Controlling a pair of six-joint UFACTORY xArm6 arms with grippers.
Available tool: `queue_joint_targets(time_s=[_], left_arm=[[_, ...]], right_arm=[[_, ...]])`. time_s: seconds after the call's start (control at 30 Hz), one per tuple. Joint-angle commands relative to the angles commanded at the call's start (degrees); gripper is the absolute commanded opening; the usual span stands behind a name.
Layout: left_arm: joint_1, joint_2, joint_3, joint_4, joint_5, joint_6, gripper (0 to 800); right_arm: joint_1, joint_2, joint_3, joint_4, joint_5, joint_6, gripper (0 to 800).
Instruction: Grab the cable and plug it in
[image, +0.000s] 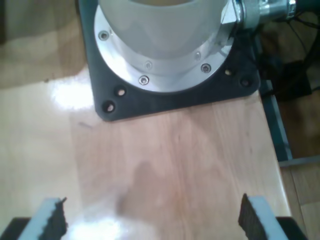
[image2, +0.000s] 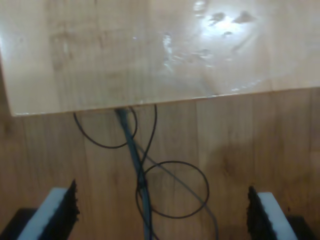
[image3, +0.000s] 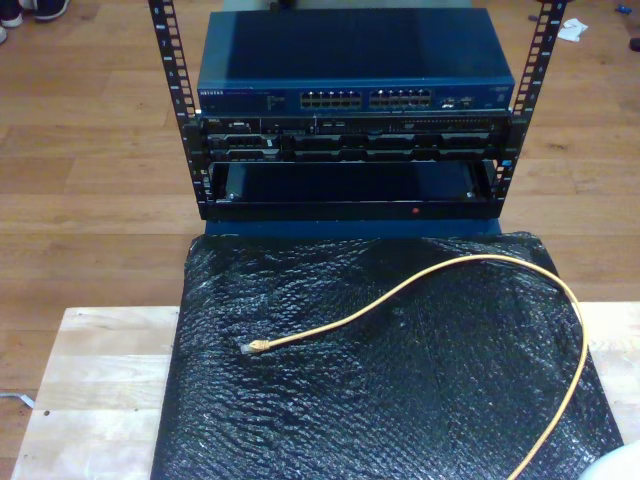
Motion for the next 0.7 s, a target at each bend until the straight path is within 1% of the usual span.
queue_joint_targets(time_s=[0.1, 0.2, 0.37, 0.47, 0.7], left_arm=[[-1.6, 0.0, -1.9, -0.5, 1.2, -2.3, 800], [-3.3, 0.0, -3.5, -1.0, 3.1, -3.9, 800], [-5.4, 0.1, -6.9, -4.7, 6.9, -6.1, 800], [-6.8, 0.2, -8.1, -6.3, 8.0, -6.9, 800], [-10.7, 0.2, -10.0, -7.9, 10.5, -11.6, 800]], right_arm=[[0.6, 1.3, -2.0, 2.4, 1.1, 1.4, 799], [2.1, 3.1, -5.2, 3.1, 3.2, 5.4, 798], [5.5, 7.1, -13.2, 3.5, 7.8, 12.5, 799], [6.7, 9.4, -18.1, 4.4, 10.8, 16.9, 799], [8.0, 13.0, -25.8, 10.5, 17.9, 22.5, 798]])
